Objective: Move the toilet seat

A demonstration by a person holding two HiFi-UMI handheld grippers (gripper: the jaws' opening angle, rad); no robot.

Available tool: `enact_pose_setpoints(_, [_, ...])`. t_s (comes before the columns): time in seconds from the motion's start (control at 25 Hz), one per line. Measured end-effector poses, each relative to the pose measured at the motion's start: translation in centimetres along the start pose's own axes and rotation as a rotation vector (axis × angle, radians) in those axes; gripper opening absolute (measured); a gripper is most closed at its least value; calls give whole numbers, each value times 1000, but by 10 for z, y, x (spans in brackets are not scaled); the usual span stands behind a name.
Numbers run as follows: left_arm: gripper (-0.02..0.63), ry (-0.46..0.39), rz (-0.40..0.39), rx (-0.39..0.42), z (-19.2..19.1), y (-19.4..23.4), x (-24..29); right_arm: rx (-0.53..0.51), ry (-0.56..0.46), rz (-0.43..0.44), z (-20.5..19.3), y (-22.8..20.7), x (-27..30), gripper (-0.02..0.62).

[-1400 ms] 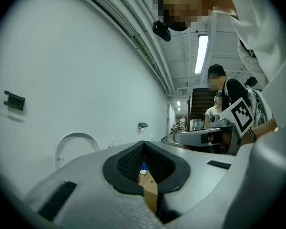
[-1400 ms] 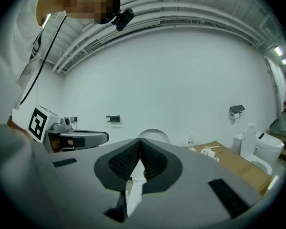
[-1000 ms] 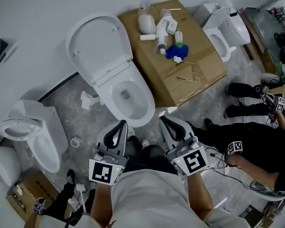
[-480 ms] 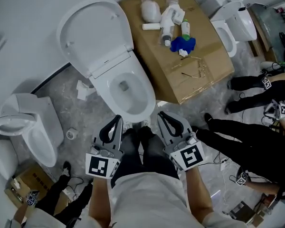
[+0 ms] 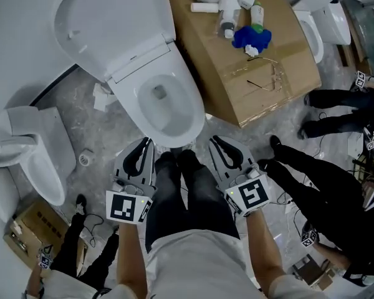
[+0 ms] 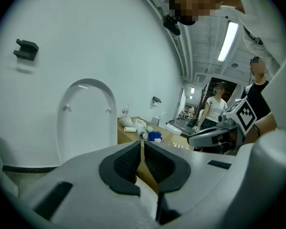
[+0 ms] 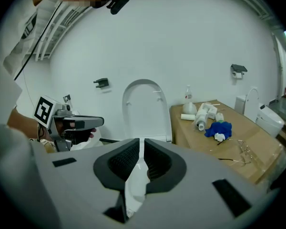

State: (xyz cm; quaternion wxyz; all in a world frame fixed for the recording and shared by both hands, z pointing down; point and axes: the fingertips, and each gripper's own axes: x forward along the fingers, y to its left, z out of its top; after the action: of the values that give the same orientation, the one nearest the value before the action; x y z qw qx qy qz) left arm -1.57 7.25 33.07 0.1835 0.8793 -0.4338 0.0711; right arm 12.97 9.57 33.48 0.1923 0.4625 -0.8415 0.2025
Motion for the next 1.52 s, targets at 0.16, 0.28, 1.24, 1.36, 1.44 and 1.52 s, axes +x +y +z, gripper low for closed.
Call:
enact_pose_setpoints(0.16, [14, 41, -3, -5, -31, 1, 8, 29, 19, -8, -22, -7, 11, 17])
enact_pose_setpoints(0.28, [14, 68, -6, -5, -53, 2, 12, 39, 34, -8, -39, -8, 21, 17])
enact_pose_setpoints(1.24, [100, 217, 8, -118, -223, 20, 23, 146, 175, -70, -202, -33, 78, 74])
enact_pose_setpoints(1.36, [112, 232, 19, -130, -239, 24, 26, 153, 187, -72, -215, -36, 85, 86])
enact_pose_setpoints(1.44, [122, 243, 23, -135, -250, 26, 29, 161, 196, -76, -226, -40, 90, 95])
enact_pose_setpoints(1.52, [133, 255, 25, -143, -262, 27, 31, 171, 211, -78, -237, -43, 94, 103])
